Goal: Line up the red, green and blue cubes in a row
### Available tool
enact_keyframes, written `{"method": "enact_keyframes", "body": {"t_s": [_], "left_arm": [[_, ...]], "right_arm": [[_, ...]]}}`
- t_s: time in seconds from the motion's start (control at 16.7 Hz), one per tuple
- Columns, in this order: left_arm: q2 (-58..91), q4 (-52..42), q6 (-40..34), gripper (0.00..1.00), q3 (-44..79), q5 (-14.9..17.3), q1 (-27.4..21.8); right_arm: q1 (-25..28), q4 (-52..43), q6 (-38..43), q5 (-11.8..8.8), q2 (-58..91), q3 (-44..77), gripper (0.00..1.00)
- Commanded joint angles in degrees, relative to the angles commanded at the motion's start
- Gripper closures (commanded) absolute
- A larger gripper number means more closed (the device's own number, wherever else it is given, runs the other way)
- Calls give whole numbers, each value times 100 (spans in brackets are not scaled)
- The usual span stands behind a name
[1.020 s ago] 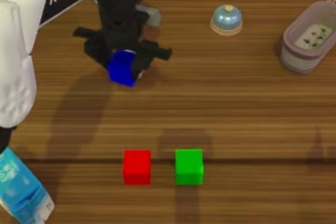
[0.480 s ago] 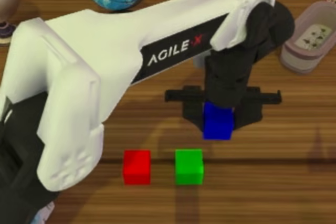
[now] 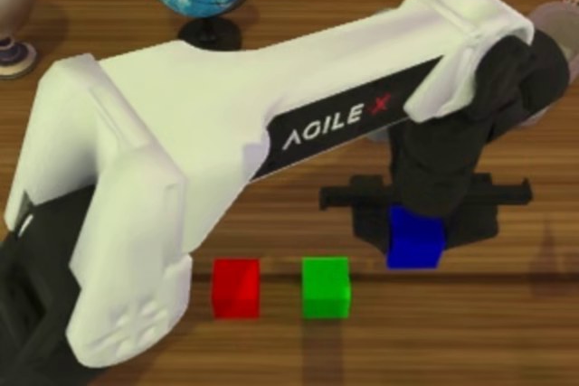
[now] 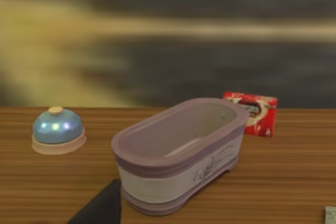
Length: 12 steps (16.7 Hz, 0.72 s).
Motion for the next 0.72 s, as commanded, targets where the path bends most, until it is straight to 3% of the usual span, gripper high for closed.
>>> {"method": "enact_keyframes", "body": {"t_s": [0.72], "left_arm": [[180, 1459, 30, 100, -1279, 2, 28]], "right_arm": [[0, 0, 0, 0, 0, 0, 0]]}}
